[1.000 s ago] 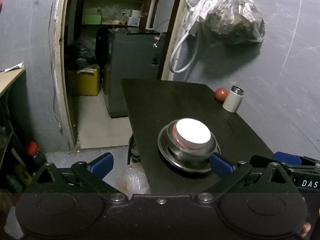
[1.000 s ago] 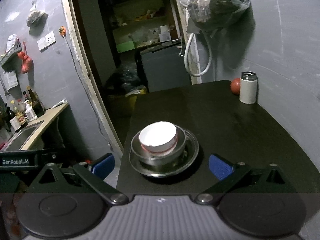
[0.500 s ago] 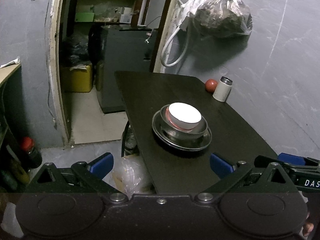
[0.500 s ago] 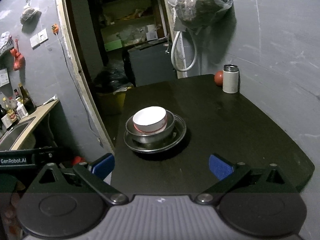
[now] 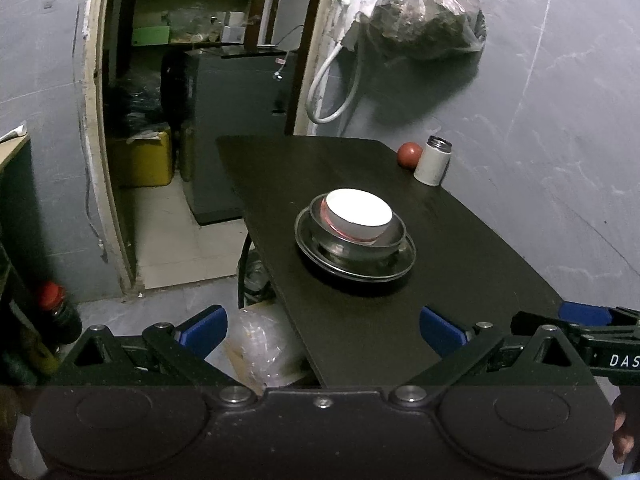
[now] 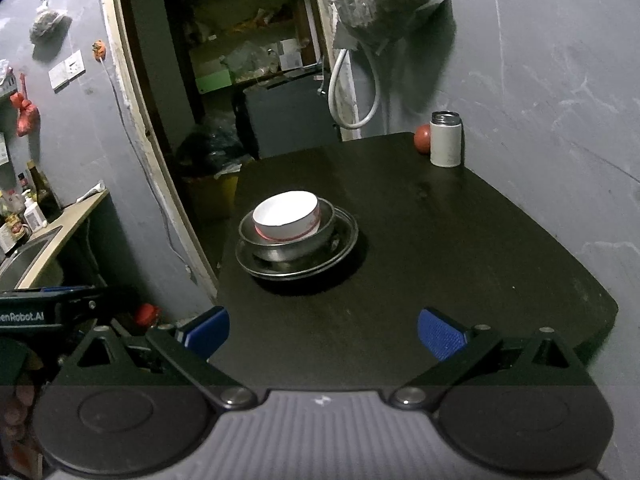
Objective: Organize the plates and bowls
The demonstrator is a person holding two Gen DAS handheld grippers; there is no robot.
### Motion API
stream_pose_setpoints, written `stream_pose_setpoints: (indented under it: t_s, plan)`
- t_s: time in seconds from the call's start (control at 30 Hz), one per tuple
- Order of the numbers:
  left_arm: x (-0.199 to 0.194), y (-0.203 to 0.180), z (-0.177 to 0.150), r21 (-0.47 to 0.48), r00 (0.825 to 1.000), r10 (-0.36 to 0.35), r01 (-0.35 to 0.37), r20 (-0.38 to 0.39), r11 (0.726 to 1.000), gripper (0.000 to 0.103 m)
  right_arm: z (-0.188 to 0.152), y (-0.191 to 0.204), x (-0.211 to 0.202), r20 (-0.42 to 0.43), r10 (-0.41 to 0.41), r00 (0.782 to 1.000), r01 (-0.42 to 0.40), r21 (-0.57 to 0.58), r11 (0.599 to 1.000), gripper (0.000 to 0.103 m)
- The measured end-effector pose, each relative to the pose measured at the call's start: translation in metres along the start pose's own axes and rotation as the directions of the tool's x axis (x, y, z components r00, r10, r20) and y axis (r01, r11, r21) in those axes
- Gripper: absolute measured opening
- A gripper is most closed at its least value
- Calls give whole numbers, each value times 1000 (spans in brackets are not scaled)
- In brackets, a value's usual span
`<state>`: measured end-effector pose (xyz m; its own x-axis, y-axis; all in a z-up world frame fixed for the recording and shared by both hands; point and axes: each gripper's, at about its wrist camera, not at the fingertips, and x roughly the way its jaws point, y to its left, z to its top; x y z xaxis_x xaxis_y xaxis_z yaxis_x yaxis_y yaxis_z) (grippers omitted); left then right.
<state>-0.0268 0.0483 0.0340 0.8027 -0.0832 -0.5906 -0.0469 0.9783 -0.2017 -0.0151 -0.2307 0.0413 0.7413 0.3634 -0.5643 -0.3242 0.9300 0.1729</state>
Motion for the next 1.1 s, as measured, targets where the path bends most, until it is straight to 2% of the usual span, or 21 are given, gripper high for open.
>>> stream_pose_setpoints:
  t_s: [0.47,1.1]
  plan:
    - [4,-1,-2,13,1000,2,-2,-18,1000,102,-4,-2,6,-38,14,999,-14,-7,1000,103]
    - [5,-3,-3,15,1000,6,-6,-21,1000,102,-3,-3,8,-40,18,999,-18,-7,1000,103]
